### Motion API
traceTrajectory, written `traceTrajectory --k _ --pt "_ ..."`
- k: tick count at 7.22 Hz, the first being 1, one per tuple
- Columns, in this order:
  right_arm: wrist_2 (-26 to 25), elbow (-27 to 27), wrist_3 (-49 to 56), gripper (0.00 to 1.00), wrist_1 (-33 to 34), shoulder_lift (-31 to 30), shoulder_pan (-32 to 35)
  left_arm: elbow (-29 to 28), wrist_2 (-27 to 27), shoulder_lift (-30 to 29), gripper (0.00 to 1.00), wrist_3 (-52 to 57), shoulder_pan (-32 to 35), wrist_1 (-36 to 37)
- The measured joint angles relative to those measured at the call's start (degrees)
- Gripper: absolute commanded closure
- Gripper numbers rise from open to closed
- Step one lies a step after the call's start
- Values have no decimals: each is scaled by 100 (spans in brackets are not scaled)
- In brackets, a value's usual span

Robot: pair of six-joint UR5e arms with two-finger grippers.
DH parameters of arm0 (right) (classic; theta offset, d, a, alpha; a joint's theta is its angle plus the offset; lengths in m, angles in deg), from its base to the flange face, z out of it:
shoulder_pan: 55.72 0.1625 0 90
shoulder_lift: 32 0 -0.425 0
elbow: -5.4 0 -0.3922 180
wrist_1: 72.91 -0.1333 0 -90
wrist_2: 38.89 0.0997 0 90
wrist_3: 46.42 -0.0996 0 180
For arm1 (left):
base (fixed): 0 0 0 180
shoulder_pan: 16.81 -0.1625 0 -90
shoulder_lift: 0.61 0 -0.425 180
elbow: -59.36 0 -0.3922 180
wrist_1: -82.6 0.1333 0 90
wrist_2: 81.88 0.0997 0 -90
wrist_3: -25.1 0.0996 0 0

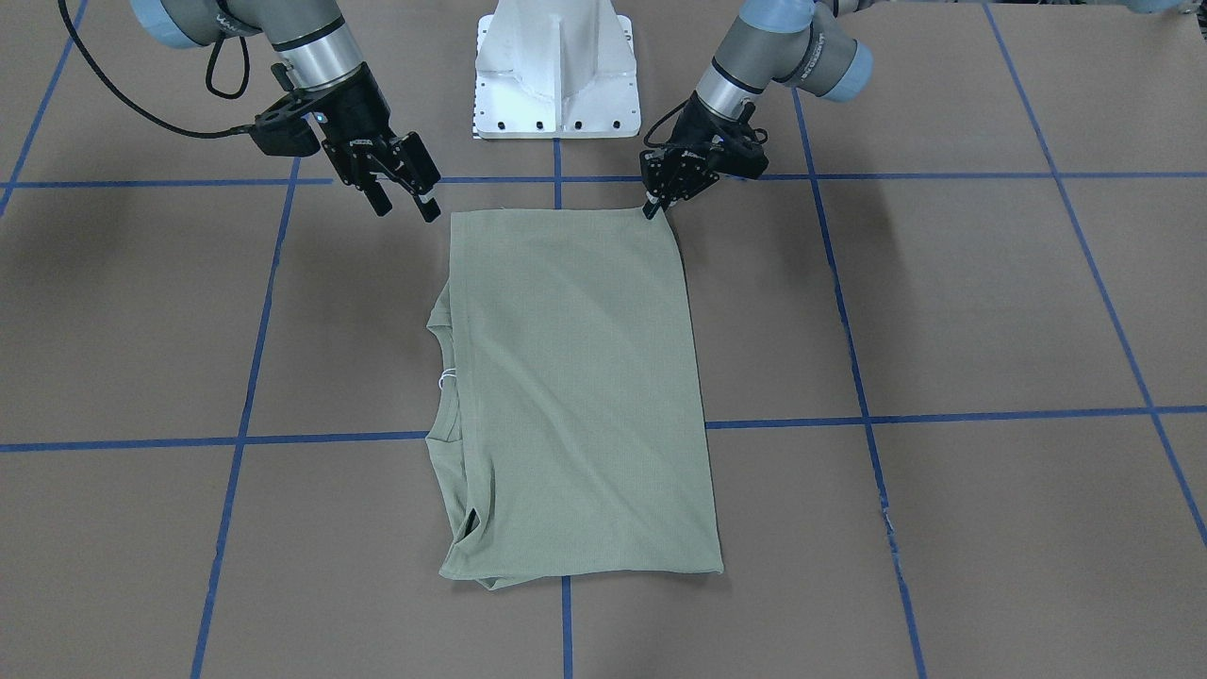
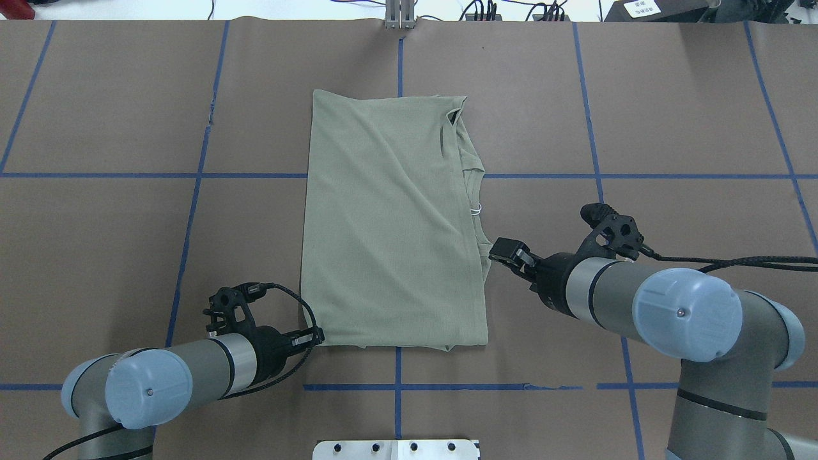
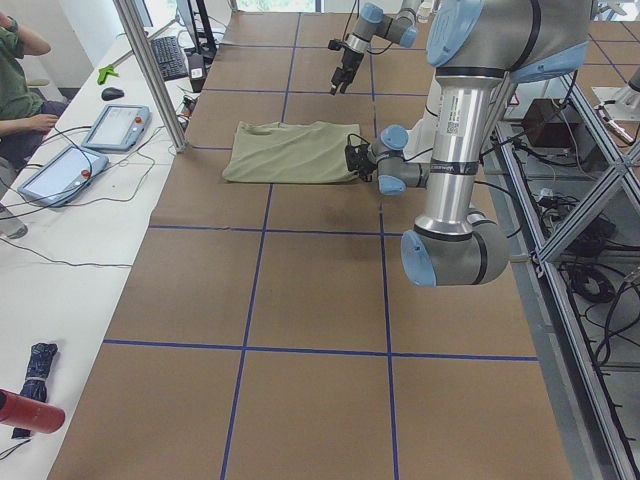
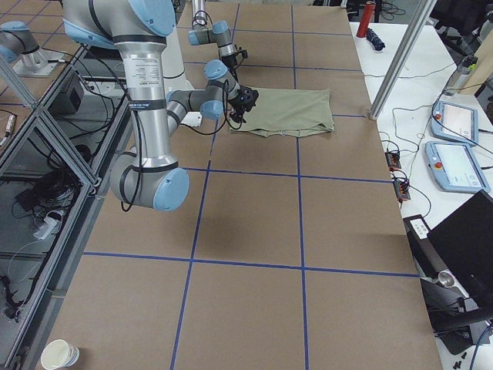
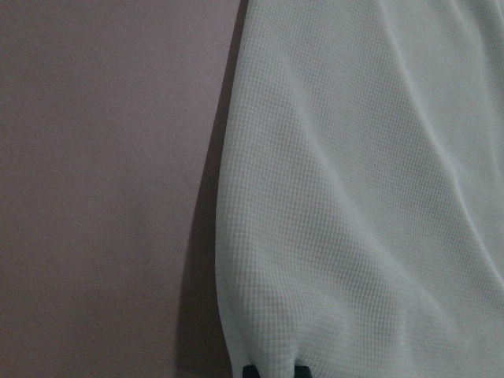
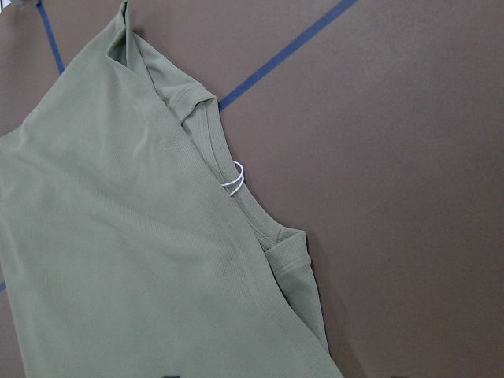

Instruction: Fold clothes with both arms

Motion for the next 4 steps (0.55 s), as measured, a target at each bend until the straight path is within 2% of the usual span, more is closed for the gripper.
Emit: traceTrajectory --k 3,4 --pt "-204 -146 -1250 25 1679 1033 -503 29 -2 -29 100 8 0 3" --pt "-314 -337 -1374 24 1875 1206 -668 73 -6 -28 100 10 0 3"
